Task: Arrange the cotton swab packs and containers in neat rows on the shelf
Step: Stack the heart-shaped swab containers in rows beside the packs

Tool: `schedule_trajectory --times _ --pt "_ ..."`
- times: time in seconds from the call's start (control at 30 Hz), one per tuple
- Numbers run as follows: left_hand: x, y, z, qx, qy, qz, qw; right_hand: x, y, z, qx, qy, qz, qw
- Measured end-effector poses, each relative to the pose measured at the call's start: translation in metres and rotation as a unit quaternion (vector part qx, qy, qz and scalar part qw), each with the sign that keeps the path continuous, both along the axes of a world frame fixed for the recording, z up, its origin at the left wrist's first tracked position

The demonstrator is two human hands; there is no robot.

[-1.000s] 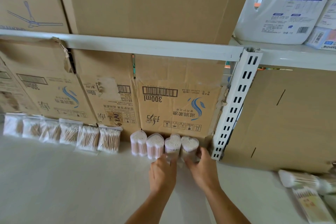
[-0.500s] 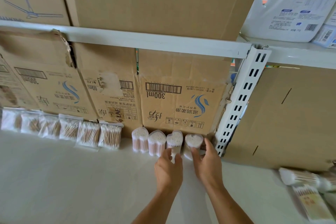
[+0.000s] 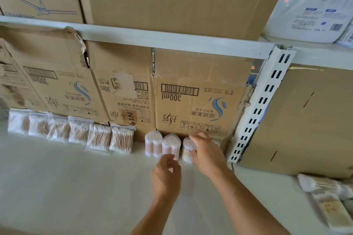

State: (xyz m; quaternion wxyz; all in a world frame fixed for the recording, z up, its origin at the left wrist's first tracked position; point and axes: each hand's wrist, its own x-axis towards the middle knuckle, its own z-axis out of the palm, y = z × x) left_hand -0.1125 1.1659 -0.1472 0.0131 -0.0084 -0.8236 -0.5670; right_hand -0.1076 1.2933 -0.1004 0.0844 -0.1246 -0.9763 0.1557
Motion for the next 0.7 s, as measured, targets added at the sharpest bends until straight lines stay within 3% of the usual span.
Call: schedule_trajectory --times 0.07,0.17,0.27,0.33,0.7 --pt "-0.011 -0.014 0.000 -0.079 0.113 0.009 0.990 0.000 -0.002 -0.002 0.012 0.004 -0.014 1.000" --pt "-0.041 -0.027 -0.003 -0.252 0.302 -0.022 0.919 -0.002 -0.006 -0.003 0.024 0.001 -0.036 0.999" --pt "-0.069 -0.033 0.000 -0.361 0.374 -0.109 0.848 -0.003 -0.011 -0.007 0.000 0.011 -0.041 0.999" --pt "-0.079 -0.035 -0.002 -0.380 0.390 -0.152 0.825 -0.002 -0.014 -0.011 -0.027 0.028 -0.039 0.999" --pt "-0.095 -0.046 -0.011 -0.360 0.386 -0.130 0.839 -0.008 -0.033 -0.022 -0.090 0.090 -0.044 0.991"
